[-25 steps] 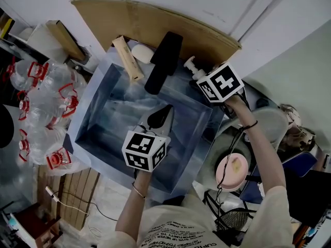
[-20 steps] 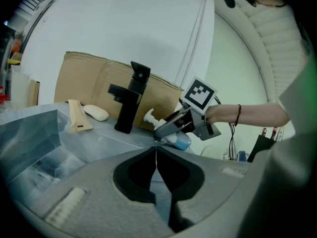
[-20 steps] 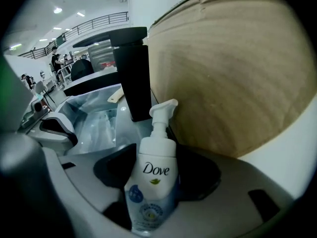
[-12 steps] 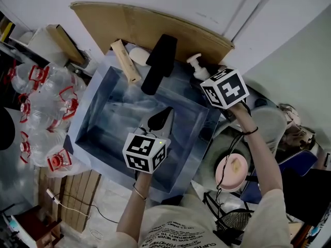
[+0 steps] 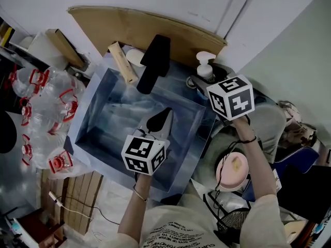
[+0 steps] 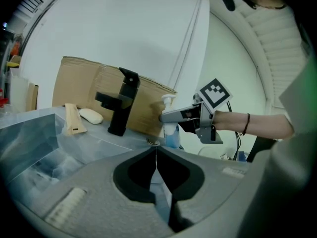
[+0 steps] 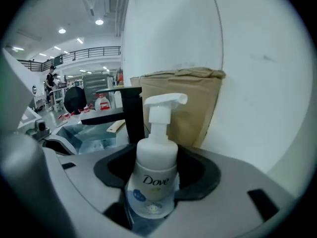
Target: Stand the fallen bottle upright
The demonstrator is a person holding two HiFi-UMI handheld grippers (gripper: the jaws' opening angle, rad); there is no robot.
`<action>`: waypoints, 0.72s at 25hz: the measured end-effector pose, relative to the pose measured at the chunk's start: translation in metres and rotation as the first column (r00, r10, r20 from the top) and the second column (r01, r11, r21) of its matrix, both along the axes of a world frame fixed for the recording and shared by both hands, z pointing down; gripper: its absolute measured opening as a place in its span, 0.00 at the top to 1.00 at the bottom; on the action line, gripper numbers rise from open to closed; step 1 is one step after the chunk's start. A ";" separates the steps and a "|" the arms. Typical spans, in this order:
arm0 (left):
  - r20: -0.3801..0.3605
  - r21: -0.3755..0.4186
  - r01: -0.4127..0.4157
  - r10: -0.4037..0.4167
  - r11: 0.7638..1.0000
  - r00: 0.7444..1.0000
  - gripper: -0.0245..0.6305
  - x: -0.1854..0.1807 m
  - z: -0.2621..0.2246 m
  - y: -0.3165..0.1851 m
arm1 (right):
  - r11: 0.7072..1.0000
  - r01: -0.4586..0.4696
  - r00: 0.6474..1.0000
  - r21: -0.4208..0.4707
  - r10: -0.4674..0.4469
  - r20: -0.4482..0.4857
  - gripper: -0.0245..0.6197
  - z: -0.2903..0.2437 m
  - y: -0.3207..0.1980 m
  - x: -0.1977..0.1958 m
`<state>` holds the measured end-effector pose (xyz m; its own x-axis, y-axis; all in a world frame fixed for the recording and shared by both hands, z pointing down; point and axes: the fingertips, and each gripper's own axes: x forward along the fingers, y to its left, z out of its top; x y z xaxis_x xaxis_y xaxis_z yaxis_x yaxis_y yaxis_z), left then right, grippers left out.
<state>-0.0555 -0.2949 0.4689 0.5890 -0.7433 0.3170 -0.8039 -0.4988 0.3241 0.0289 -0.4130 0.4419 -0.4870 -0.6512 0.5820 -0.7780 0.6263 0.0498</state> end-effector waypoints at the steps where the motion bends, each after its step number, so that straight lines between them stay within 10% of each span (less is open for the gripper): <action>1: 0.000 0.000 -0.001 0.001 1.000 1.000 0.92 0.001 0.000 0.001 | 1.000 -0.011 1.000 0.014 0.010 0.018 0.57 -0.004 0.001 0.002; 18: 0.006 0.002 -0.011 0.011 1.000 1.000 0.93 0.015 0.000 0.018 | 0.914 -0.250 0.929 0.321 0.132 0.347 0.58 -0.044 0.029 0.027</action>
<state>-0.0408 -0.2768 0.4686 0.5949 -0.7378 0.3188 -0.8005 -0.5081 0.3179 0.0562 -0.3843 0.3979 -0.4490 -0.8832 0.1355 -0.8927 0.4500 -0.0249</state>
